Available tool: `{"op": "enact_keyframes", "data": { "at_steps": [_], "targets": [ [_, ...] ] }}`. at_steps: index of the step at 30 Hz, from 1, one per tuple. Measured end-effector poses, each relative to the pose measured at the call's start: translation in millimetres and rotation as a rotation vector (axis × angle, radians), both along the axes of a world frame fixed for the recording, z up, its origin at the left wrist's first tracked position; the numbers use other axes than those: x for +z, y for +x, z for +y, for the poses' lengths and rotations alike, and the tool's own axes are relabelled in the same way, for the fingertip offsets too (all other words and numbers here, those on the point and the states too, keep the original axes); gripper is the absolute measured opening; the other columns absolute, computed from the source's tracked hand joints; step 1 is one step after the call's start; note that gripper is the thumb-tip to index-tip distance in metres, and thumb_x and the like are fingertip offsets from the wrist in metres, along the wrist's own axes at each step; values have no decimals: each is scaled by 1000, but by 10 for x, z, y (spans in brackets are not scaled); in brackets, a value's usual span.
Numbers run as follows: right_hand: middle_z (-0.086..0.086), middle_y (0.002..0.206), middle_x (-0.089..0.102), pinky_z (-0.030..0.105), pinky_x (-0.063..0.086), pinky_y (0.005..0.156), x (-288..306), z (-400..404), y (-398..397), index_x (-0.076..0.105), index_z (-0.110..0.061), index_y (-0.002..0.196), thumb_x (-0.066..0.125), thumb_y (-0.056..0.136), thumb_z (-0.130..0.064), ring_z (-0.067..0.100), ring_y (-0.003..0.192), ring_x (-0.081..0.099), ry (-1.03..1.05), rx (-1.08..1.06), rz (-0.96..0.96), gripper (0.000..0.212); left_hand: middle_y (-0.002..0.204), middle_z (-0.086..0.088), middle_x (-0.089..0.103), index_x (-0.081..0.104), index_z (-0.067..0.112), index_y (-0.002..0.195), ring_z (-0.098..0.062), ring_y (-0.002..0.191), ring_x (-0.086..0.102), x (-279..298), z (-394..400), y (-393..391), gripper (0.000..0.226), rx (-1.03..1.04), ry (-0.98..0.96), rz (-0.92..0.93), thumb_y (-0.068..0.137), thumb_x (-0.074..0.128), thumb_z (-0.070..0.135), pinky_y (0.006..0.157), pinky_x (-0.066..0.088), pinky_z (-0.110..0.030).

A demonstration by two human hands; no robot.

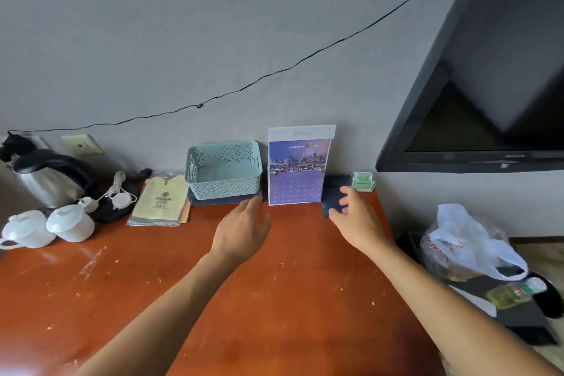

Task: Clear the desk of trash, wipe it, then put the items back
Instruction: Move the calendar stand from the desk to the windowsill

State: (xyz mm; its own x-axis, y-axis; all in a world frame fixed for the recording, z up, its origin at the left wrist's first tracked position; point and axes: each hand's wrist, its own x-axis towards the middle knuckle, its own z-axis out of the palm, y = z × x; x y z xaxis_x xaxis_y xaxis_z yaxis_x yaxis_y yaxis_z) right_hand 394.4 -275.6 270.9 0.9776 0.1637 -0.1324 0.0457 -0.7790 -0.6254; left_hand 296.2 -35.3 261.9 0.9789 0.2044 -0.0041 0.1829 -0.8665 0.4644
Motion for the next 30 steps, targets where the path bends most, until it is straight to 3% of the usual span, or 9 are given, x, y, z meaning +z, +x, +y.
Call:
{"op": "enact_keyframes", "data": {
  "at_steps": [4, 7, 10, 13, 17, 22, 24, 26, 30],
  "targets": [
    [3, 135, 61, 34, 47, 92, 105, 215, 790, 42, -20, 150, 63, 97, -35, 21, 113, 61, 130, -132, -16, 59, 133, -13, 62, 52, 10, 143, -36, 117, 61, 31, 168, 950, 45, 27, -199, -57, 104, 52, 34, 92, 51, -47],
    [4, 145, 56, 29, 42, 91, 95, 356, 1317, 38, -20, 154, 61, 100, -33, 22, 120, 59, 156, -151, -46, 60, 136, -17, 59, 46, 8, 146, -37, 124, 56, 39, 300, 1568, 48, 43, -270, -86, 105, 55, 30, 96, 47, -45],
    [4, 153, 48, 39, 45, 105, -30, 461, 1765, 33, -23, 157, 59, 102, -31, 24, 131, 54, 172, -141, -37, 62, 148, -16, 51, 39, 7, 152, -34, 130, 52, 16, 427, 2023, 55, 90, -319, -123, 104, 59, 26, 99, 42, -41],
    [1, 151, 50, 32, 42, 100, -169, 552, 2047, 41, -22, 152, 57, 104, -24, 21, 135, 50, 215, -122, -10, 51, 138, -14, 61, 55, 8, 139, -35, 123, 57, -114, 559, 2291, 41, 142, -361, -106, 104, 60, 29, 91, 44, -39],
    [-5, 126, 65, 45, 54, 98, -318, 612, 2212, 59, -29, 121, 53, 106, -22, 22, 119, 63, 344, -157, 104, 18, 106, -9, 73, 67, 6, 108, -27, 86, 58, -254, 571, 2351, 21, 173, -441, -143, 104, 59, 24, 69, 35, -33],
    [-10, 112, 72, 54, 57, 94, -436, 526, 2194, 65, -37, 109, 57, 102, -28, 19, 103, 70, 401, -207, 62, 14, 90, -7, 71, 68, 10, 102, -34, 83, 67, -281, 518, 2327, 16, 196, -533, -178, 102, 59, 23, 75, 59, -46],
    [-11, 111, 73, 54, 57, 94, -393, 478, 2086, 65, -38, 108, 57, 101, -29, 19, 103, 70, 419, -209, 49, 14, 84, -6, 68, 66, 12, 97, -36, 83, 67, -283, 502, 2293, 16, 194, -562, -183, 99, 59, 26, 77, 61, -56],
    [-13, 112, 74, 53, 57, 95, -375, 392, 1989, 66, -41, 108, 57, 97, -34, 16, 106, 70, 452, -184, 22, 17, 78, -2, 64, 63, 15, 91, -32, 75, 63, -191, 434, 2208, 14, 188, -553, -197, 100, 59, 25, 73, 61, -54],
    [-13, 110, 74, 37, 56, 91, -45, 269, 1688, 70, -34, 110, 56, 102, -32, 8, 105, 68, 497, -146, -59, 16, 85, -2, 67, 63, 15, 97, -22, 65, 48, 147, 222, 1898, 14, 208, -488, -247, 105, 55, 23, 57, 37, -36]
  ]
}}
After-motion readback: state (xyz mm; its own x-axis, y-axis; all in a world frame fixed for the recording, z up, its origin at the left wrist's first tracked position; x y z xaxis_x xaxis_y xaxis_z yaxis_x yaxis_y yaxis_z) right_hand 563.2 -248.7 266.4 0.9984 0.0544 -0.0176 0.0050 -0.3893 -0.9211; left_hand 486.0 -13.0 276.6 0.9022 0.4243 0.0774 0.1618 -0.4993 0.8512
